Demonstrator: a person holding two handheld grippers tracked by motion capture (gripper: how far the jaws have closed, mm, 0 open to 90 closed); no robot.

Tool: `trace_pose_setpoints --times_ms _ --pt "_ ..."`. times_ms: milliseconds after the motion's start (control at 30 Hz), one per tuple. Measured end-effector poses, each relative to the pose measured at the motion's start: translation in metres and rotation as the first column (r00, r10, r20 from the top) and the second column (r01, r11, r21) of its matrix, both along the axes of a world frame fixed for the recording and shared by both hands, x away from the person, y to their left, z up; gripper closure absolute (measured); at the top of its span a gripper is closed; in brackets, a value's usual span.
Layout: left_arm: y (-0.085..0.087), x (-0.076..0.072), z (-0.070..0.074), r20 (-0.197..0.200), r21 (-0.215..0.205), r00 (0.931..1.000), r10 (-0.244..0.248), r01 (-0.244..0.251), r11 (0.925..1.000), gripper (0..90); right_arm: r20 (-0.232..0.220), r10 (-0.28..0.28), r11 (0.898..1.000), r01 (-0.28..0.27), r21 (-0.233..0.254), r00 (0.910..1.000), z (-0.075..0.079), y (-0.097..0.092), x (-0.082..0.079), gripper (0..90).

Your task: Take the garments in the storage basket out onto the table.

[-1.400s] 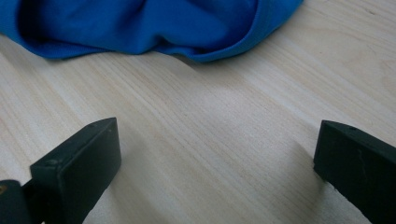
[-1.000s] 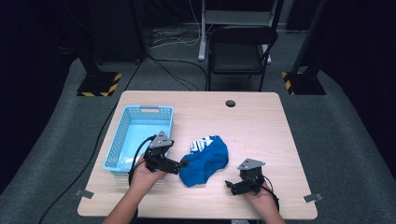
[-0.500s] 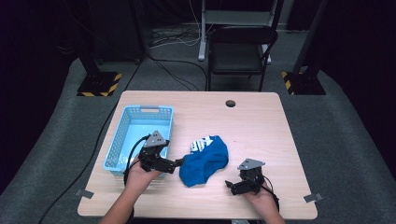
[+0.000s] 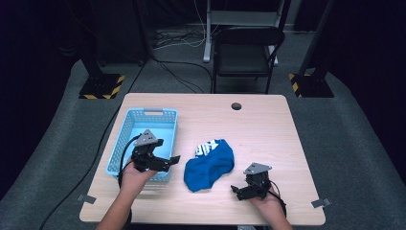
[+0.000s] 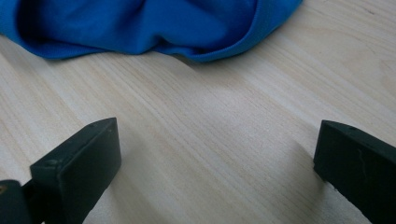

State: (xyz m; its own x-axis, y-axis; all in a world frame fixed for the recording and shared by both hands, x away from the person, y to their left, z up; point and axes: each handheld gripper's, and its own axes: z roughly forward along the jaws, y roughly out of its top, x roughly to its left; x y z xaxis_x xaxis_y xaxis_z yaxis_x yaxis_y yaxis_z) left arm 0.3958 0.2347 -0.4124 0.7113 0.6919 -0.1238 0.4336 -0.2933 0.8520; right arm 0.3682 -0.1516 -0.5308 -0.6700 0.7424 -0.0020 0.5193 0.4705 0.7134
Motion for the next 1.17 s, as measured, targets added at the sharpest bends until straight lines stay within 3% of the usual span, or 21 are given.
trace_pose_setpoints --times_ms 367,600,967,1167 --pt "0.030 0.009 -0.003 -0.024 -0.037 0.9966 0.079 -0.079 0.9962 3.5 0.000 0.001 1.000 -0.001 -0.001 1.0000 0.000 0.000 0.000 0.0" --pt "0.061 0.015 -0.005 -0.048 -0.076 0.9864 0.157 -0.161 0.9841 3.6 0.000 0.001 1.000 -0.001 -0.001 1.0000 0.000 0.000 0.000 0.0" --pt "0.106 0.015 -0.001 -0.054 -0.113 0.9631 0.264 -0.268 0.9568 4.0 0.000 -0.005 1.000 0.005 -0.001 1.0000 0.000 0.000 0.000 0.0" --pt "0.134 0.011 0.003 -0.052 -0.155 0.9426 0.330 -0.334 0.9298 4.0 -0.002 -0.015 1.000 0.015 0.001 0.9999 0.000 -0.001 0.001 0.0"
